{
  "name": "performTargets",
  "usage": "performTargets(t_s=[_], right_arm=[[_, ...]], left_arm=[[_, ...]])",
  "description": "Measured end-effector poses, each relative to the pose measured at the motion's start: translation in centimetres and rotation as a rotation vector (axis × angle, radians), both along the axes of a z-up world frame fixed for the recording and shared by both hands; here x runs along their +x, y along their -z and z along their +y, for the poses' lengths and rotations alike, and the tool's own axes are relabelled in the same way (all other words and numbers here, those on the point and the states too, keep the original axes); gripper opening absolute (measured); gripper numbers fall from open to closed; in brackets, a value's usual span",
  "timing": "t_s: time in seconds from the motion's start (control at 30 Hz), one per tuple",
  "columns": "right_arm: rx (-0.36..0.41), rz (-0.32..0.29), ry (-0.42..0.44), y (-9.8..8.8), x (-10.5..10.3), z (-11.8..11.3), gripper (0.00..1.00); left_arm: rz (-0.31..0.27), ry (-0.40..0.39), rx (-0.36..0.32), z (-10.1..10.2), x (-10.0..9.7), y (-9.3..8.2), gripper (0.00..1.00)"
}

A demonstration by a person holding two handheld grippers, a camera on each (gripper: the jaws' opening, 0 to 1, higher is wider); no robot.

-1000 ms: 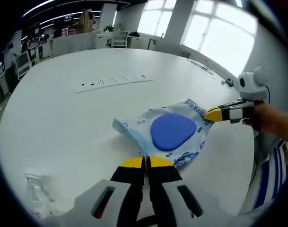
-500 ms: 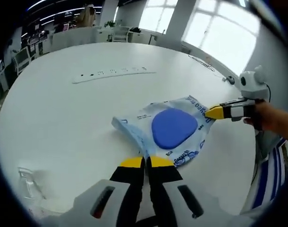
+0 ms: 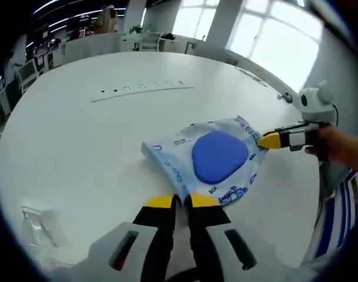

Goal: Arrange the tabletop items into an orderly group along one side of the table until the central work area is clear of visible clutter.

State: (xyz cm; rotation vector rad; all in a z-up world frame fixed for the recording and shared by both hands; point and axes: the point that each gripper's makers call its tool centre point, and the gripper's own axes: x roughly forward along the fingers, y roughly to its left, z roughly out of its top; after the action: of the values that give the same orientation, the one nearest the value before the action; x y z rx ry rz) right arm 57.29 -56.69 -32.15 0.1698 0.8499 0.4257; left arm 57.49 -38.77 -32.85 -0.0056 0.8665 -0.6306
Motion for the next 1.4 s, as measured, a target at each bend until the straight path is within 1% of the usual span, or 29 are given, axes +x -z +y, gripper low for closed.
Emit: performTargets(t_s=[0.07, 0.17, 0.27, 0.5, 0.67, 0.77, 0.97, 1.27, 1.4], right_arm=[[0.004, 0.001, 0.004, 0.0, 0.0, 0.0, 0.10], [0.002, 0.001, 0.006, 0.0, -0.1, 0.0, 0.13], [0.007, -0.004, 0.015, -0.3, -0.1, -0.1, 0.15], [0.012, -0.011, 0.031, -0.7, -0.2, -0.5, 0.19], [0.018, -0.022, 0.038, -1.2, -0.3, -0.6, 0.23], [0.009, -0.024, 0.037, -1.4, -0.4, -0.8, 0.26], [0.012, -0.039, 0.042, -2.2, -0.6, -0.9, 0.31], [0.012, -0.056, 0.033, -3.3, -1.2, -0.6, 0.38], [0.012, -0.061, 0.026, -3.7, -1.6, -0.4, 0.40]], left_arm=[[0.000, 0.004, 0.001, 0.0, 0.0, 0.0, 0.09], [-0.001, 0.003, 0.002, 0.0, -0.1, 0.0, 0.17], [-0.007, 0.004, 0.000, 0.1, -0.2, -0.2, 0.17], [-0.005, 0.003, 0.001, 0.4, -0.2, -0.3, 0.22], [-0.020, -0.002, -0.011, 0.4, -0.1, -1.2, 0.25], [-0.030, -0.001, -0.015, 0.4, -0.1, -1.8, 0.26], [-0.047, 0.002, -0.017, 0.7, -0.1, -2.5, 0.30], [-0.064, 0.002, -0.020, 1.1, -0.6, -3.7, 0.37], [-0.071, 0.003, -0.023, 1.4, -0.9, -4.2, 0.39]])
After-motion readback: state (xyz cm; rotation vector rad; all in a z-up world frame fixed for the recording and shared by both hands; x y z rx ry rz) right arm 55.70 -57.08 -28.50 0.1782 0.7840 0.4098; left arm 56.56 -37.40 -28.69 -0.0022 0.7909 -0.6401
